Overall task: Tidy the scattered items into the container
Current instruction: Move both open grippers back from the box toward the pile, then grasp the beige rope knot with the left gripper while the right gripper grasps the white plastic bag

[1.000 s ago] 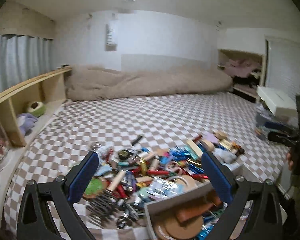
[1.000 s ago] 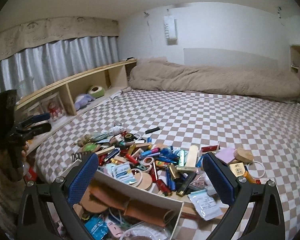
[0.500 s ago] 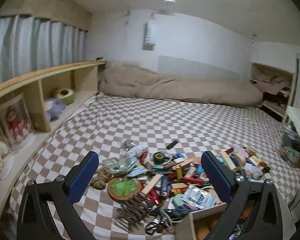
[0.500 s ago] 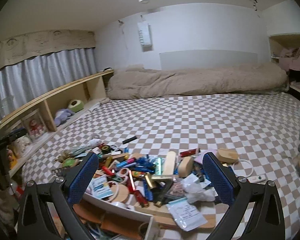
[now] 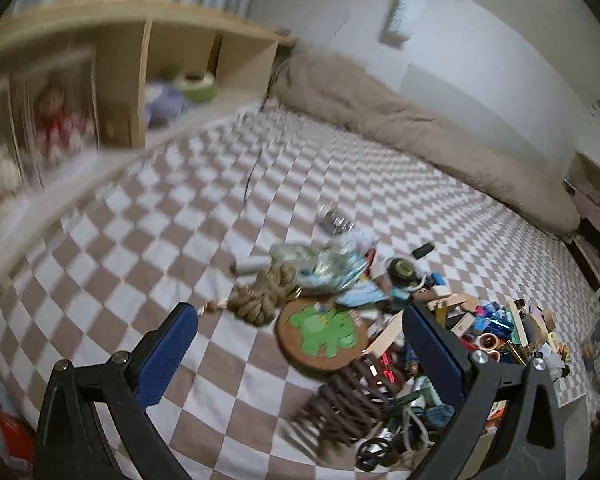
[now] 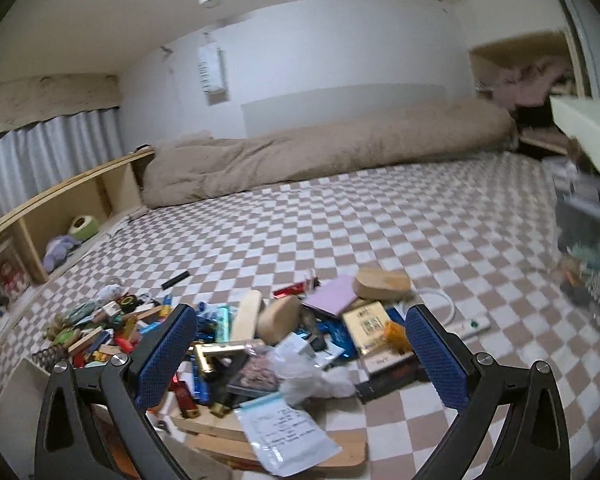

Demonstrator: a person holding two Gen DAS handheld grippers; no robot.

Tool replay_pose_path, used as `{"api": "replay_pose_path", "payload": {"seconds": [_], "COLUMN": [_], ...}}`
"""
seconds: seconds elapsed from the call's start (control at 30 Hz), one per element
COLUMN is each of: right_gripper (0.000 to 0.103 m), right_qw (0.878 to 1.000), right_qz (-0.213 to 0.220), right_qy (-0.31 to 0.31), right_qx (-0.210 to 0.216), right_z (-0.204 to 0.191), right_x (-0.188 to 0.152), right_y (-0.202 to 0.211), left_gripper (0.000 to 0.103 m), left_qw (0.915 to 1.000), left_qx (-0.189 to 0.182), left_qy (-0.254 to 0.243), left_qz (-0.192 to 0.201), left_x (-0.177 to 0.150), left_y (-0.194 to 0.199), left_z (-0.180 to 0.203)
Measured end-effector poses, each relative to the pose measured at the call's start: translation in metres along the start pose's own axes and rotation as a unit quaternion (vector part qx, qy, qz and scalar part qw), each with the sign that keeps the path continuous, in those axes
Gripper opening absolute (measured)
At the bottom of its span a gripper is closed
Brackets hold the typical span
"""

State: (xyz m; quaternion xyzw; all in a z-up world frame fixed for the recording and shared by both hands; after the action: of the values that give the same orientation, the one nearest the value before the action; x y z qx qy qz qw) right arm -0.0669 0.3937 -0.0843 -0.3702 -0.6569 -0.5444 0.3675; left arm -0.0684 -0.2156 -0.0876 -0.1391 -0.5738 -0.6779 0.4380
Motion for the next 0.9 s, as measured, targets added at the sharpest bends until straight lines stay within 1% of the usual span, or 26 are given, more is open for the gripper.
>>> {"api": "replay_pose_path", "payload": {"seconds": [0.1,0.17,0.27,0.33,0.43,0.47,0.5,0.53,0.6,0.7,0.8,0.87,0.9], "right_gripper": [0.103,0.103,0.103,0.103,0.103,0.103,0.103,0.103,0.103,0.103,0.103,0.103,0.103], "right_qw": [0.999,0.998,0.995,0.993,0.991,0.990,0.989,0.988,0.987,0.985,0.986,0.987,0.986], "right_qz": [-0.025,-0.035,-0.048,-0.054,-0.064,-0.069,-0.073,-0.081,-0.097,-0.131,-0.148,-0.157,-0.165], "right_qy": [-0.014,-0.028,-0.049,-0.059,-0.077,-0.086,-0.093,-0.100,-0.106,-0.106,-0.074,-0.040,-0.024], "right_qx": [-0.025,-0.043,-0.067,-0.083,-0.090,-0.089,-0.088,-0.085,-0.073,-0.038,-0.013,0.006,0.016], "right_z": [0.016,0.028,0.046,0.055,0.066,0.069,0.071,0.073,0.072,0.062,0.042,0.025,0.018], "right_x": [-0.012,-0.020,-0.028,-0.032,-0.039,-0.042,-0.045,-0.049,-0.053,-0.057,-0.057,-0.055,-0.055], "right_y": [-0.010,-0.015,-0.019,-0.021,-0.024,-0.025,-0.028,-0.030,-0.036,-0.048,-0.059,-0.068,-0.073], "left_gripper": [0.103,0.101,0.101,0.095,0.087,0.085,0.077,0.074,0.074,0.074,0.074,0.074,0.072], "left_qw": [0.9997,0.9995,0.9994,0.9993,0.9986,0.9980,0.9976,0.9971,0.9966,0.9964,0.9963,0.9957,0.9952], "left_qx": [0.006,0.014,0.010,0.010,0.016,0.019,0.019,0.020,0.019,0.013,0.008,-0.001,-0.005], "left_qy": [0.016,0.013,0.002,-0.006,-0.025,-0.031,-0.034,-0.037,-0.041,-0.042,-0.044,-0.033,-0.026], "left_qz": [-0.020,-0.026,-0.033,-0.035,-0.045,-0.051,-0.057,-0.064,-0.068,-0.072,-0.074,-0.086,-0.094], "left_x": [0.000,0.001,0.004,0.006,0.005,0.004,0.003,0.002,0.002,0.004,0.004,0.002,0.001], "left_y": [-0.020,-0.032,-0.049,-0.059,-0.077,-0.084,-0.090,-0.096,-0.103,-0.113,-0.121,-0.128,-0.131], "left_z": [-0.011,-0.014,-0.015,-0.014,-0.014,-0.014,-0.015,-0.015,-0.016,-0.017,-0.017,-0.017,-0.017]}}
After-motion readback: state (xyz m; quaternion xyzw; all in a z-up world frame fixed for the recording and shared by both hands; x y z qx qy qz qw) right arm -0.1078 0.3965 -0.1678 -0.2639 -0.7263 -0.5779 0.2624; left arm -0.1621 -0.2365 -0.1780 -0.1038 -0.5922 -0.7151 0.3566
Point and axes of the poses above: each gripper's, at about its wrist camera, not at the fingertips, and y roughly against the way its jaws point, z to its right, x to its top, the point moved 2 cm from there along -y, roughly the way its jaws point, and after that the axes turned 4 degrees about y, right-handed, at the moved point
